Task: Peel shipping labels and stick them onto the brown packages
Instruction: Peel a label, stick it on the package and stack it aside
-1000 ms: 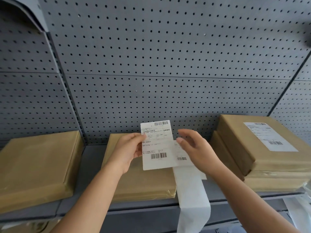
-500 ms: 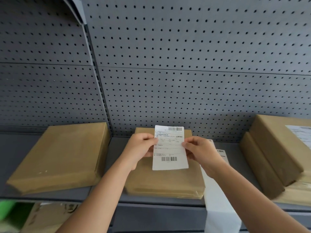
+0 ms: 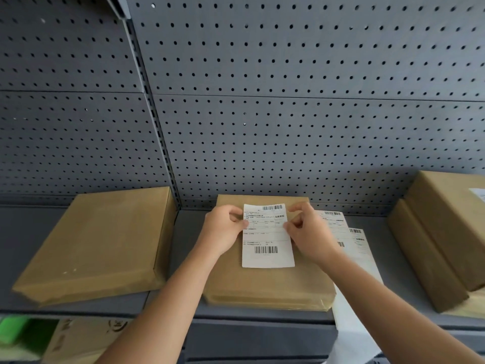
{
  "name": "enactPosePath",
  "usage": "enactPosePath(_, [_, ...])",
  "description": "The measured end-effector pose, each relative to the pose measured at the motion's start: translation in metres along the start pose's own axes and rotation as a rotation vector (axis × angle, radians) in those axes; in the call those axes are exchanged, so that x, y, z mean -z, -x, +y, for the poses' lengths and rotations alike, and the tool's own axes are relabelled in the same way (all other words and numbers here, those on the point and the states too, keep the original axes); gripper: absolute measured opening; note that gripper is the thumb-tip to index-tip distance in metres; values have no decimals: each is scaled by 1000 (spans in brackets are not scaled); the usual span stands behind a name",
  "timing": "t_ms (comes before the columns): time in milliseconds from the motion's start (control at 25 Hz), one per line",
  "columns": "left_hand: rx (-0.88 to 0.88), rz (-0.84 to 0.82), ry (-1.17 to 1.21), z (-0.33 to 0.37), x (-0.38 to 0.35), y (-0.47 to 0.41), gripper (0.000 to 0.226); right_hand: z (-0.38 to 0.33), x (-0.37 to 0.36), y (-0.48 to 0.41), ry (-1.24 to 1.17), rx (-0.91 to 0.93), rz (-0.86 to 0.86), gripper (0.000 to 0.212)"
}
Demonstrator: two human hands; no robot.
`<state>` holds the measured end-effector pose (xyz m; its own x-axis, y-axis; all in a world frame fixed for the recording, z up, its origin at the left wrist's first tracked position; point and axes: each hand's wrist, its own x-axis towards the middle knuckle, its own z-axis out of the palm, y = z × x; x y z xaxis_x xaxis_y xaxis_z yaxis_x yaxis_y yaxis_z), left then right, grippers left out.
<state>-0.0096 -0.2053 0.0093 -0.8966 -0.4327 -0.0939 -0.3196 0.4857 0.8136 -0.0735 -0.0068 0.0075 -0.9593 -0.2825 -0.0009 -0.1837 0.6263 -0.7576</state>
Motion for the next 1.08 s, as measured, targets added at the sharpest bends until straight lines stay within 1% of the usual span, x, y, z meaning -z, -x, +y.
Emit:
enactPosePath(160, [-2,26,-111,2,-5,-1,36,-2,-3,1,84,15,0,27])
enactPosePath(320, [-26,36,-221,5,-11,-2,39,-6,-8,0,157,18,-1,32])
enactPosePath(560, [-77,49,-278,6,-11,1,35,-8,-16,-2,264,53,6,34])
enactPosePath(640, [-128,66,-321,6,-10,2,32,-8,-17,-2,306,69,-3,30])
enactPosePath(720, [-223,98,-421,4,-11,5,33,-6,-15,-1,365,76,-5,25])
enactPosePath(800, [-332,109,-499,0,-13,8,38,-3,-13,1,437,139,44,25])
enactPosePath(920, [-464,12,-511,-2,-18,9,45,2,-19,2,532,347,132,30])
enactPosePath(1000, [-533,-71,-578,-1,-22,7,50,-1,-26,2,554,419,79,38])
enactPosePath(1080, [-538,-132,-648,1,-25,4,53,-5,-32,3,564,428,-16,53])
